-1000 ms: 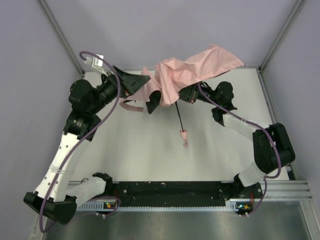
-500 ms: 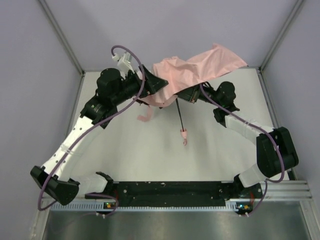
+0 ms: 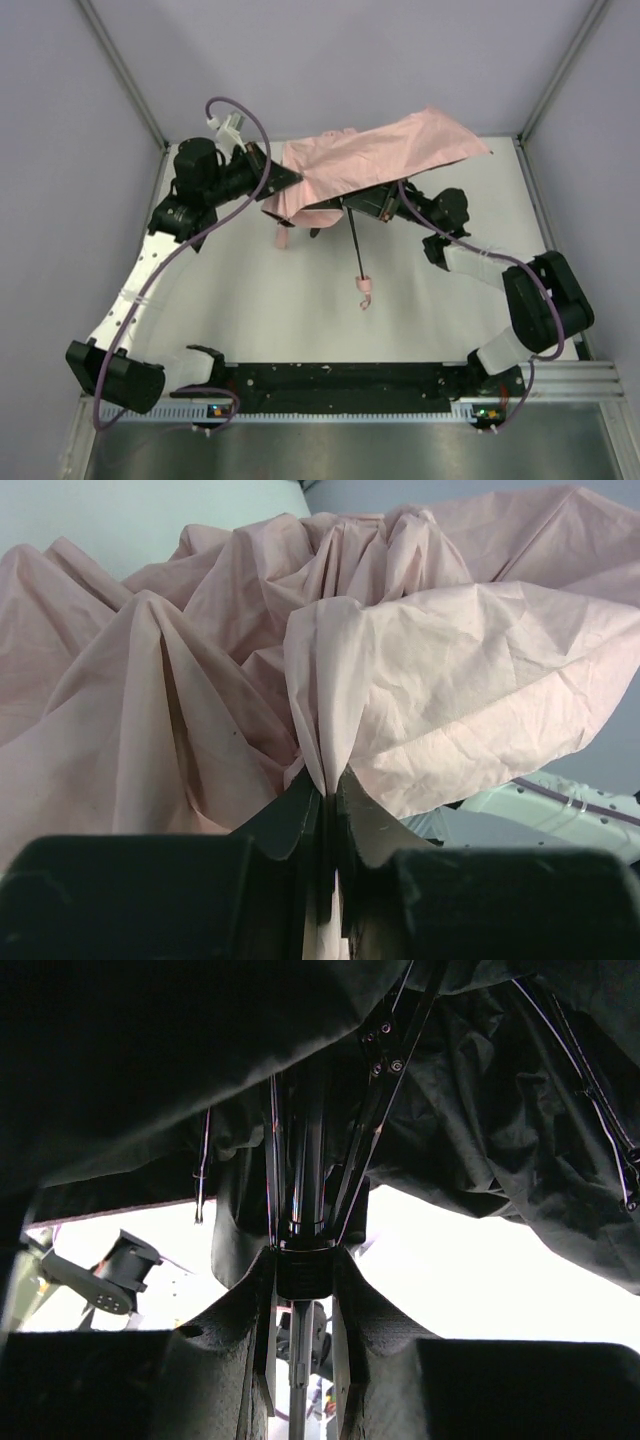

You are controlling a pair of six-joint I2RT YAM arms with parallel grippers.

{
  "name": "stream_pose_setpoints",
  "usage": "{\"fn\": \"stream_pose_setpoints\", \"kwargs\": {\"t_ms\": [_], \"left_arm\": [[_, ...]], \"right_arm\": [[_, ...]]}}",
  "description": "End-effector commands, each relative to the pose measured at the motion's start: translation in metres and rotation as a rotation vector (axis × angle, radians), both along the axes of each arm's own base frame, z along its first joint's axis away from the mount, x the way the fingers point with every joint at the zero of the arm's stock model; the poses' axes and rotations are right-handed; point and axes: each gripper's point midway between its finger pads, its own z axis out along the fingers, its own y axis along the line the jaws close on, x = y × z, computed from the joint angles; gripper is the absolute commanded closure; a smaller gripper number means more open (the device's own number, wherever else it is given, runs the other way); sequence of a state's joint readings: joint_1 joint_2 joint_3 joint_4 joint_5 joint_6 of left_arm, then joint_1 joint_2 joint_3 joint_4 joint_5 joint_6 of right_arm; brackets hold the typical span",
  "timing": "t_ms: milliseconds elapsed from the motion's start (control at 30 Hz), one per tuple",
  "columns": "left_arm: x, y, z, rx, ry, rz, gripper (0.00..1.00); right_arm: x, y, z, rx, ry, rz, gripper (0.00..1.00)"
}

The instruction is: Put away the umbrella

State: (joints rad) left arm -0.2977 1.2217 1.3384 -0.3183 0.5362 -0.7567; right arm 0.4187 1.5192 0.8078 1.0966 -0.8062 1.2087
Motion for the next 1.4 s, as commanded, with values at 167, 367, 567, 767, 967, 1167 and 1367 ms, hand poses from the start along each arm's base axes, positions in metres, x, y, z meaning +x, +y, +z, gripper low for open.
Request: {"fn": "stream_pose_setpoints", "kwargs": {"t_ms": [167,367,567,767,967,1167,1367], "left_arm": [[0.005,0.003,-0.079,0.130,0.079,-0.028,0.85],[0.014,0.014,-0.124,0.189,0.174,0.038,0.70],[0.007,0.028,-0.126,0.183,0.224,0.074,0.28],[0.009,0.043,-0.093,0.137,0.162,0.170,0.02],[0.033,0.037,-0.121,0.149,0.185,0.154,0.02],[0.054,0.035,-0.163,0.171,0.254,0.028,0.02],[0.084,0.016,-0.162,0.057,0.184,-0.130,0.02]], "right_arm": [[0.006,0.006,-0.025,0.060,-0.035,-0.084,1.00],[0.008,0.010,-0.072,0.010,0.006,-0.072,1.00],[0.013,0.012,-0.106,-0.060,0.017,-0.053,1.00],[0.027,0.007,-0.126,-0.084,0.052,-0.075,1.00],[0.028,0.012,-0.122,-0.083,0.038,-0.034,1.00],[0.029,0.017,-0.118,-0.078,0.024,0.015,1.00],[0.023,0.018,-0.122,-0.077,0.025,0.077,1.00]]}}
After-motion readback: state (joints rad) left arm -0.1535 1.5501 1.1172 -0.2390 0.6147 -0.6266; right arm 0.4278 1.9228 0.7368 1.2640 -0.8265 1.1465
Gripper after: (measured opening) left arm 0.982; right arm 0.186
